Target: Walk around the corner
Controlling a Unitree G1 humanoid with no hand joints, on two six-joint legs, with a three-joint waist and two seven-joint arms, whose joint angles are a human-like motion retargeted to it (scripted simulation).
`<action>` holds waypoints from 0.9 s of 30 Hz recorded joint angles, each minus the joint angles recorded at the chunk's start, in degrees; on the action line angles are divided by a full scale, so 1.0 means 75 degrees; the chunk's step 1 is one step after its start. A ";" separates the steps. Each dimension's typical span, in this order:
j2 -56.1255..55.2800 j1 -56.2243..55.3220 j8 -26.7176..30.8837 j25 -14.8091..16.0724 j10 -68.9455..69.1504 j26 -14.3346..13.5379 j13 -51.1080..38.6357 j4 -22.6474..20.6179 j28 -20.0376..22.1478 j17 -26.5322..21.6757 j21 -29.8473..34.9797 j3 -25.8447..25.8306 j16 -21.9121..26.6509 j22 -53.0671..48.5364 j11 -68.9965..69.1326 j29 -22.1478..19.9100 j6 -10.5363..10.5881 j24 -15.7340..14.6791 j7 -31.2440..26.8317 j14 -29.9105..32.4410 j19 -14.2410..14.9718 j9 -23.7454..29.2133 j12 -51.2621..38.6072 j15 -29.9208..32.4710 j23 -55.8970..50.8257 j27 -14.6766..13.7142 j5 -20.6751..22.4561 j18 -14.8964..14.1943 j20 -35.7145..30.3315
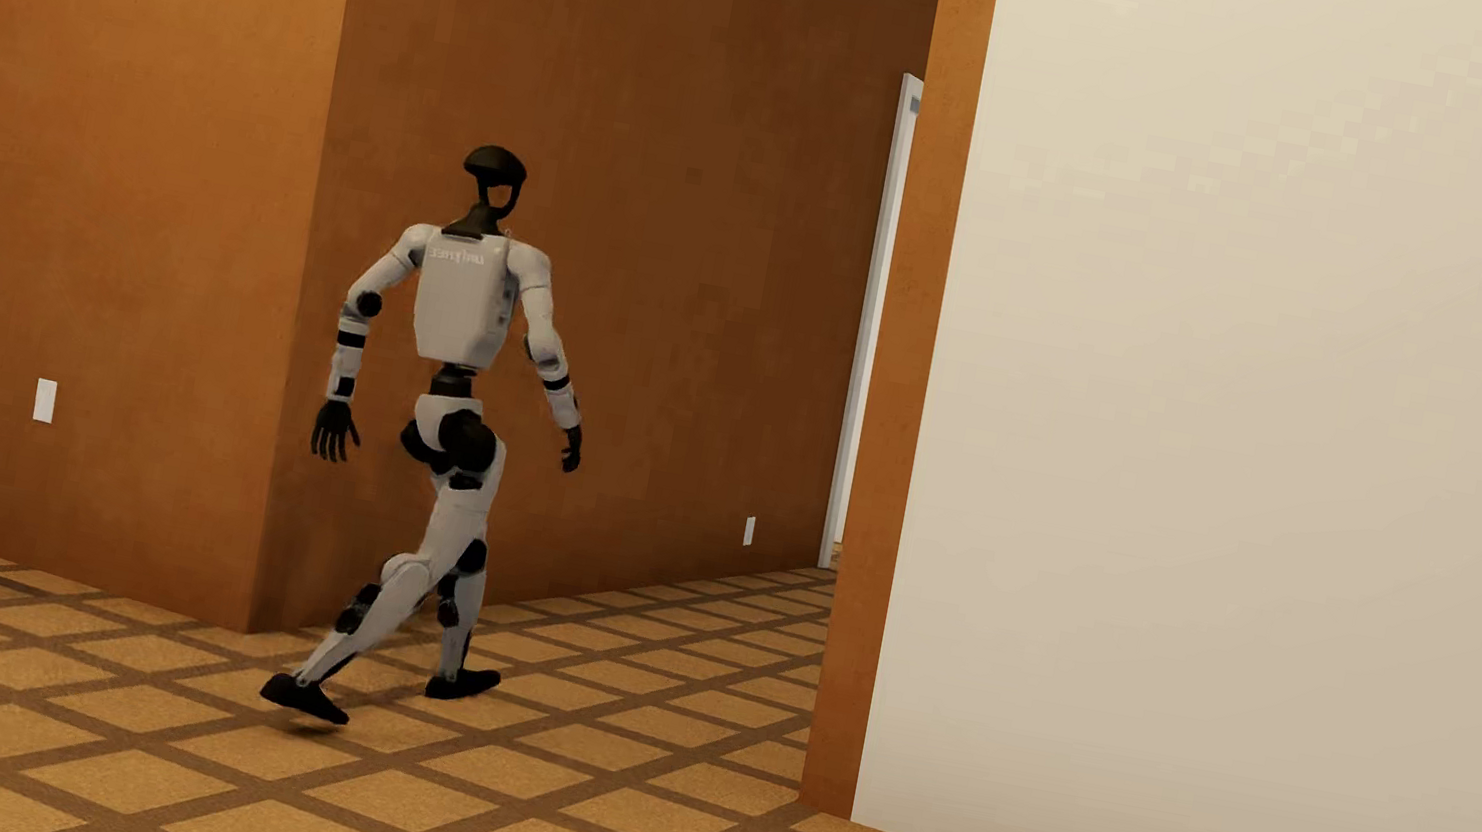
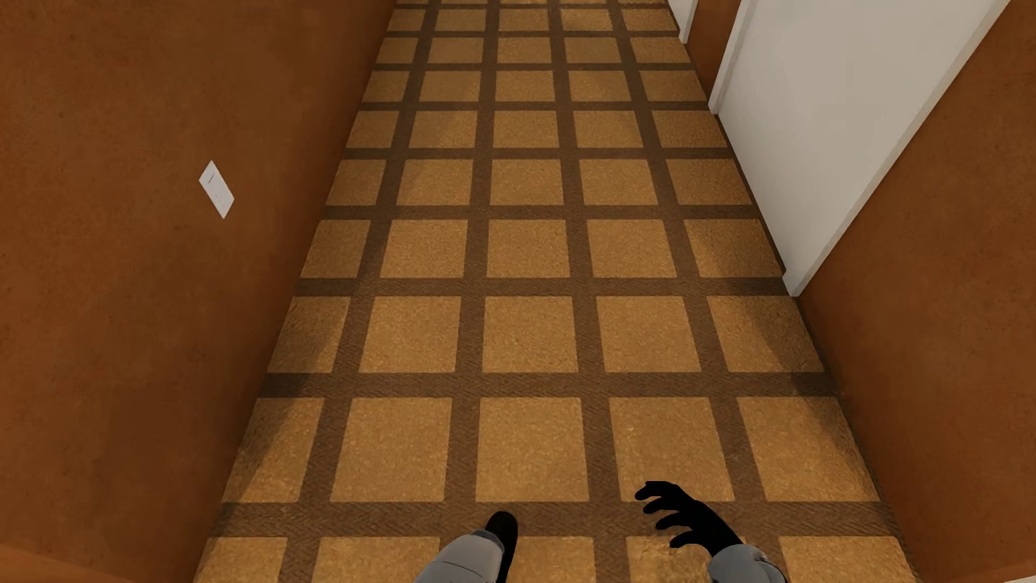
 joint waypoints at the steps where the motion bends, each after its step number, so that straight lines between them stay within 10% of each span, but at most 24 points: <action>1: 0.0290 -0.0131 0.0000 0.0000 0.0388 0.0000 -0.0073 0.0026 0.0000 0.0005 -0.0211 0.0361 0.0002 0.0048 0.0165 0.0000 -0.0077 0.0000 0.0000 0.0071 0.0000 0.0002 0.0097 0.0260 -0.0139 0.0000 -0.0429 0.0000 0.0012; 5: -0.1135 0.0211 0.0000 0.0000 0.3090 0.0000 0.0478 -0.0747 0.0000 0.0332 0.0110 -0.0062 -0.0231 0.0693 0.5011 0.0000 -0.0502 0.0000 0.0000 -0.0092 0.0000 0.0111 -0.0432 0.4039 0.0707 0.0000 -0.1224 0.0000 -0.0094; 8: -0.3562 0.2298 0.0000 0.0000 0.1975 0.0000 0.1074 -0.1206 0.0000 0.0446 0.1079 -0.1876 -0.0451 -0.0550 0.7725 0.0000 -0.0203 0.0000 0.0000 -0.0152 0.0000 0.0268 -0.0990 0.3803 0.1689 0.0000 -0.0774 0.0000 0.0432; 12: -0.5521 0.5147 0.0000 0.0000 0.0352 0.0000 0.2316 -0.0996 0.0000 0.0538 0.2458 -0.3313 -0.0460 -0.2712 0.2695 0.0000 0.0123 0.0000 0.0000 -0.0408 0.0000 0.0291 -0.1846 0.5594 0.3217 0.0000 -0.0345 0.0000 0.1134; 15: -0.6089 0.6269 0.0000 0.0000 0.0280 0.0000 0.3008 -0.0726 0.0000 0.0585 0.3033 -0.4047 -0.0209 -0.3610 0.0557 0.0000 -0.0077 0.0000 0.0000 -0.1258 0.0000 0.0113 -0.2534 0.0666 0.3545 0.0000 -0.0651 0.0000 0.1654; 17: -0.6428 0.6859 0.0000 0.0000 0.0660 0.0000 0.3261 -0.0375 0.0000 0.0604 0.3327 -0.4472 -0.0275 -0.3379 0.0667 0.0000 0.0013 0.0000 0.0000 -0.0878 0.0000 0.0184 -0.2590 0.2006 0.3750 0.0000 -0.0482 0.0000 0.1959; 19: -0.6743 0.6500 0.0000 0.0000 0.2358 0.0000 0.3206 0.0117 0.0000 0.0639 0.3630 -0.4290 -0.0565 -0.2431 0.1637 0.0000 0.0383 0.0000 0.0000 0.1596 0.0000 -0.0002 -0.2312 0.5009 0.3982 0.0000 0.0109 0.0000 0.1933; 20: -0.6328 0.6155 0.0000 0.0000 0.3664 0.0000 0.3066 0.0231 0.0000 0.0613 0.3573 -0.4099 -0.0705 -0.1680 0.2067 0.0000 0.0426 0.0000 0.0000 0.2873 0.0000 0.0094 -0.2137 0.4992 0.3967 0.0000 0.0343 0.0000 0.1717; 23: -0.4407 0.3835 0.0000 0.0000 0.7192 0.0000 0.2259 0.0227 0.0000 0.0612 0.2951 -0.2963 -0.0698 0.0088 0.1739 0.0000 0.0178 0.0000 0.0000 0.0387 0.0000 0.0346 -0.1922 0.4003 0.3109 0.0000 0.0711 0.0000 0.0579; 27: -0.1861 0.1987 0.0000 0.0000 0.4112 0.0000 0.0963 0.0013 0.0000 0.0325 0.1521 -0.1253 -0.0476 0.0743 0.0624 0.0000 -0.0288 0.0000 0.0000 -0.0104 0.0000 0.0209 -0.0683 0.2095 0.1362 0.0000 0.0188 0.0000 0.0104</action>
